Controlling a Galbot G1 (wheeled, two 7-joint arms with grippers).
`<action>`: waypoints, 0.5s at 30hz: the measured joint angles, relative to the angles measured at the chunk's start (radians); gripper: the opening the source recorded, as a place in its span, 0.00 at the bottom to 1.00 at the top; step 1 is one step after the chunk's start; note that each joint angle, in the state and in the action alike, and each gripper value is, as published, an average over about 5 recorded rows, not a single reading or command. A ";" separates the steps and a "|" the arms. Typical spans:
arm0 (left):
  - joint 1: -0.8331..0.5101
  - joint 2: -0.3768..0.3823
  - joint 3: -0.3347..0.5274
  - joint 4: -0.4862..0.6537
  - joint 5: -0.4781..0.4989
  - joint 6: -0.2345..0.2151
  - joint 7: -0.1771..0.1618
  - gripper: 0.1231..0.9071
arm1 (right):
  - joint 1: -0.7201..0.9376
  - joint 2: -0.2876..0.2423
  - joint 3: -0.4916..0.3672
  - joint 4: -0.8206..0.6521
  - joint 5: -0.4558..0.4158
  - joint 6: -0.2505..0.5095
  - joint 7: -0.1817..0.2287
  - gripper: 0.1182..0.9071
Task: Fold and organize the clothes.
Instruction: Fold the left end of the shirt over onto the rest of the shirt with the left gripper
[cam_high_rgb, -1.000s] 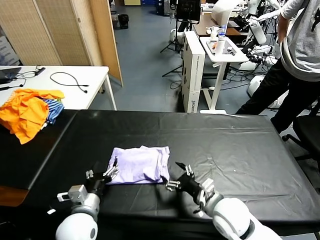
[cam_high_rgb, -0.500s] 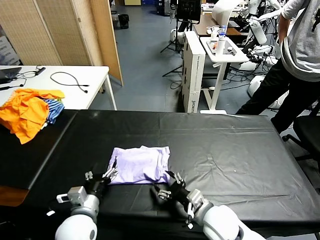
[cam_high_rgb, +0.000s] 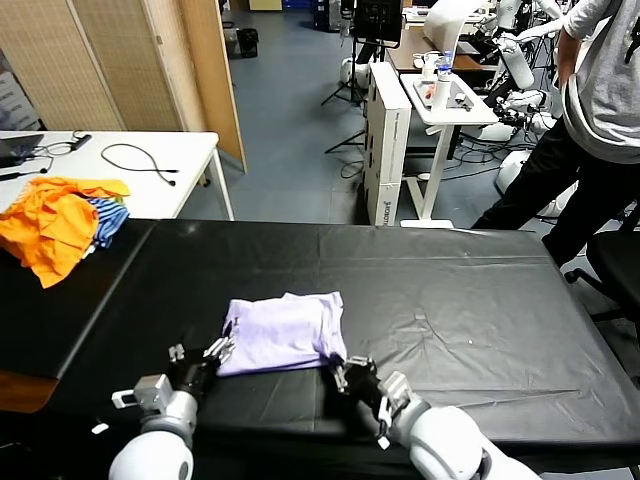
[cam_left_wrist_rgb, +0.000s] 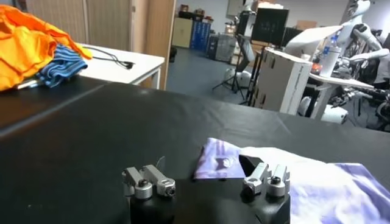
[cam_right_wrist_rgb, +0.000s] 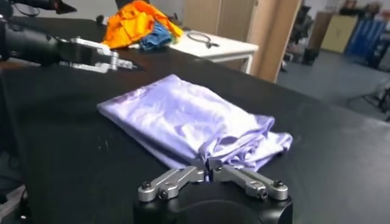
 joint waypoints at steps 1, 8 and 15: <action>-0.002 -0.001 0.001 0.002 0.000 0.000 0.000 1.00 | -0.003 0.002 0.004 0.002 0.015 -0.003 0.005 0.04; -0.002 -0.012 0.001 0.012 0.008 -0.005 0.003 1.00 | -0.042 0.048 0.072 0.036 0.120 -0.037 0.059 0.41; -0.002 -0.043 -0.004 0.018 0.017 -0.019 0.003 1.00 | -0.136 0.100 0.182 0.100 0.149 -0.027 0.069 0.92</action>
